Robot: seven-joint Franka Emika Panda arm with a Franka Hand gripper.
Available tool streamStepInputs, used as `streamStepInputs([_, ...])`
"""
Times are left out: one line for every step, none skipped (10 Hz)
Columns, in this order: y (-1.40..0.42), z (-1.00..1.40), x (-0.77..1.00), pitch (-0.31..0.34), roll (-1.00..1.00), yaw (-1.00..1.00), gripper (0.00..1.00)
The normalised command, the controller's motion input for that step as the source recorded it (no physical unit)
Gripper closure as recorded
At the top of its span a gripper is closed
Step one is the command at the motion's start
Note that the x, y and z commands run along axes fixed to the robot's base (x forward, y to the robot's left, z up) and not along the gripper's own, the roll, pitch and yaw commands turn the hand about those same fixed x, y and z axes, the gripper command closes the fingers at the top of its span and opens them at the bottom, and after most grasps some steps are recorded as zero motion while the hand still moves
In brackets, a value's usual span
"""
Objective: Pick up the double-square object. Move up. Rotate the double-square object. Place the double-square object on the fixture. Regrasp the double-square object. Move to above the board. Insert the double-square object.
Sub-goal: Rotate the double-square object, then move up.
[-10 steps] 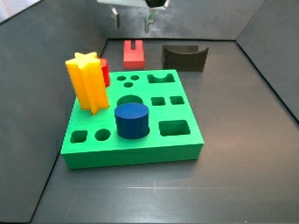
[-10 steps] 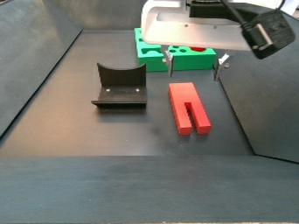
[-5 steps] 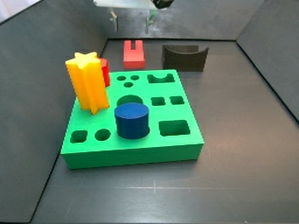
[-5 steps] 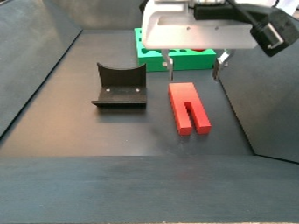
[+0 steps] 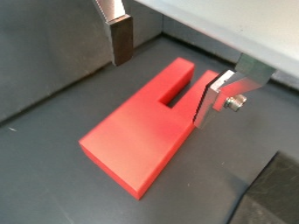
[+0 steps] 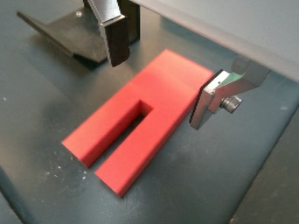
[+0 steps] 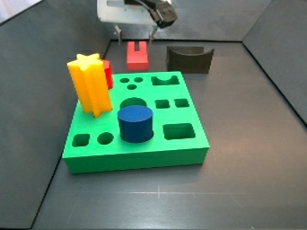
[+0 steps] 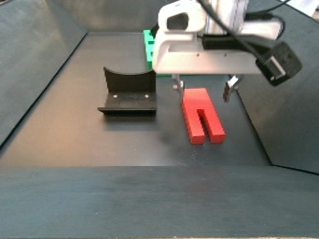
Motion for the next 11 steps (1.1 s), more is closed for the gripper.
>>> streamStepInputs([0.01, -0.85, 0.05, -0.042, -0.1, 0.01, 0.0])
streamStepInputs([0.01, -0.71, 0.05, -0.046, -0.12, 0.01, 0.0])
streamStepInputs([0.01, -0.65, 0.05, -0.05, -0.12, 0.01, 0.0])
streamStepInputs([0.02, -0.52, 0.04, -0.058, -0.13, 0.01, 0.0])
streamStepInputs([0.02, -0.4, 0.04, -0.062, -0.14, 0.0, 0.0])
streamStepInputs([0.02, -0.31, 0.04, -0.07, -0.14, 0.0, 0.0])
streamStepInputs([0.02, -0.25, 0.04, -0.069, -0.15, 0.0, 0.0])
streamStepInputs([0.0, 0.0, 0.0, 0.0, 0.0, 0.0, 1.0])
streamStepInputs([0.0, 0.83, 0.0, 0.0, 0.0, 0.0, 1.0])
streamStepInputs([0.0, 0.82, -0.01, 0.007, 0.0, 0.0, 1.0])
streamStepInputs([0.0, 0.7, -0.02, 0.028, 0.01, -0.01, 1.0])
